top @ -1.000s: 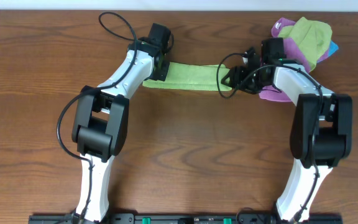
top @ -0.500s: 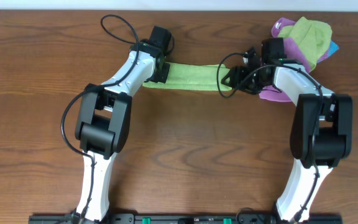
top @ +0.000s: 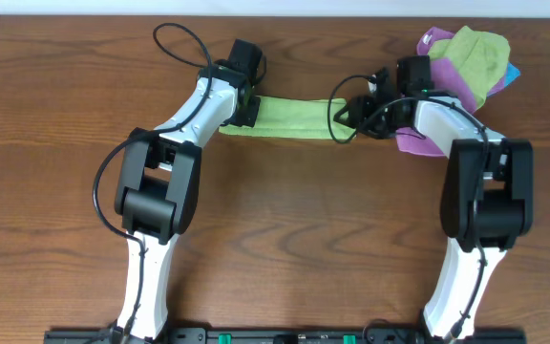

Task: Fold the cloth
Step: 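Grasp the right end of the green strip with the right gripper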

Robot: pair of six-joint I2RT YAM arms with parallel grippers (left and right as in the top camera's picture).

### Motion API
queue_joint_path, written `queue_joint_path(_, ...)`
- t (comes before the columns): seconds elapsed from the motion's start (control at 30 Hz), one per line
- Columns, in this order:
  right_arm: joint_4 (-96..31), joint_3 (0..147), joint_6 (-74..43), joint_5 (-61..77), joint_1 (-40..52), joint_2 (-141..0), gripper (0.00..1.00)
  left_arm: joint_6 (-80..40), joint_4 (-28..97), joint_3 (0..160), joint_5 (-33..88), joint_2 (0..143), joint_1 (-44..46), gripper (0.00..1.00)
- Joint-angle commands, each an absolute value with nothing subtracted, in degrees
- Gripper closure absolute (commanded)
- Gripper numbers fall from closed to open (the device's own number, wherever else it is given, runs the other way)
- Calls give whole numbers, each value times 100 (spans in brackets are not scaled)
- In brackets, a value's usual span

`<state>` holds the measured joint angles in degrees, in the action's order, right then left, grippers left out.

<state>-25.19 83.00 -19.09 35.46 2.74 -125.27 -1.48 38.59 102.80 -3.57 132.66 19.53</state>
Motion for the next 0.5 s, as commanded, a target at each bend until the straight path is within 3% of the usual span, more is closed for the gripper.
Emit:
queue_joint_path(0.0, -2580, 8123, -2169, 3197, 436, -13043, 49, -172, 3894, 10324, -311, 13535, 1903, 94)
queue_joint_path(0.03, -2574, 8123, -2165, 3194, 449, -13043, 53, -172, 3894, 10324, -311, 13535, 1898, 94)
queue_joint_path(0.23, -2554, 8138, -2167, 3194, 414, -13041, 98, -172, 3896, 10324, -311, 13535, 1822, 94)
queue_joint_path(0.47, -2908, 8512, -1990, 3164, 416, -12936, 98, -172, 3918, 10324, -311, 13535, 1747, 94)
